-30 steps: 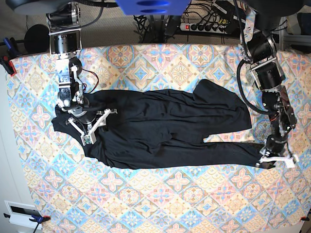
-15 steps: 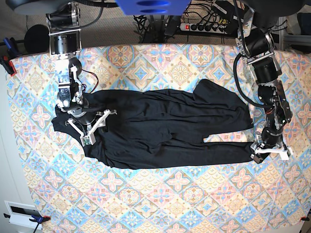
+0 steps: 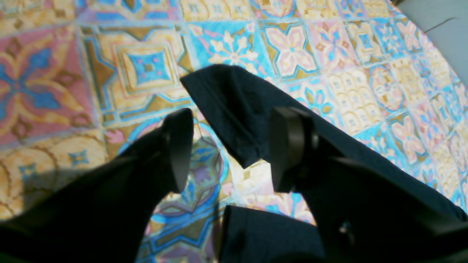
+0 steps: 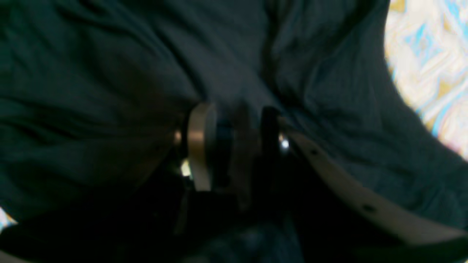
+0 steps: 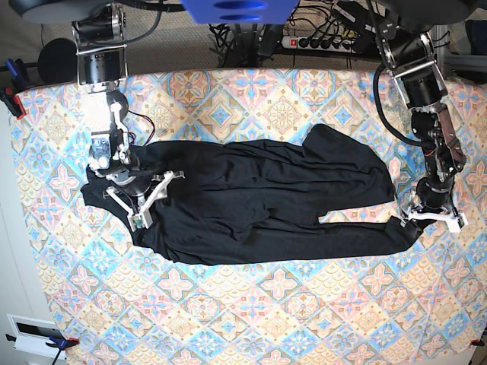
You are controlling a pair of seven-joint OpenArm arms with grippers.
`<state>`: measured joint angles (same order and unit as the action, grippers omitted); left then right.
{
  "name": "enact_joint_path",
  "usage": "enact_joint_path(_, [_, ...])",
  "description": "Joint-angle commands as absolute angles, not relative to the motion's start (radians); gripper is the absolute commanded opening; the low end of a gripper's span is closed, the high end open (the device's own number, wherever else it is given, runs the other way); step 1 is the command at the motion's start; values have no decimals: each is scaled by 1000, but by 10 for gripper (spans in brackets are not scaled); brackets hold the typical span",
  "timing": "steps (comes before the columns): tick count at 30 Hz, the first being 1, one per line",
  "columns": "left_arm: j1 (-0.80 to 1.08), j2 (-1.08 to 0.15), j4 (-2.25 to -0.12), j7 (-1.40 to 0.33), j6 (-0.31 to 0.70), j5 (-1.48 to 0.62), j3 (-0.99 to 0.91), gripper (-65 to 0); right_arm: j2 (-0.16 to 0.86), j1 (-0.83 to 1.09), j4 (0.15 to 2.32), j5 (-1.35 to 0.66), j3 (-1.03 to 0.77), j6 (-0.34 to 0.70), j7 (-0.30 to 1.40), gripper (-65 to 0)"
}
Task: Layout the t-shirt on the table in an organized manner, then fold the t-shirt properly
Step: 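Pull the shirt edge with the left gripper away from the right gripper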
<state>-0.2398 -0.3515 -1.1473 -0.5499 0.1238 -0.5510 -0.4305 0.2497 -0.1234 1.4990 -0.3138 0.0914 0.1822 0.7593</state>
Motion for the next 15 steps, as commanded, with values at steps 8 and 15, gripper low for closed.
enact_joint_path(8, [-239,-367,-1194,-527,133,-562,-432,-395,257,-200,1438,-321,159,186,720,-548])
enact_joint_path(15, [-222,-367,-1194,-527,133,-565,-432,-400,257,-274,1271,-321,159,223,653,-534])
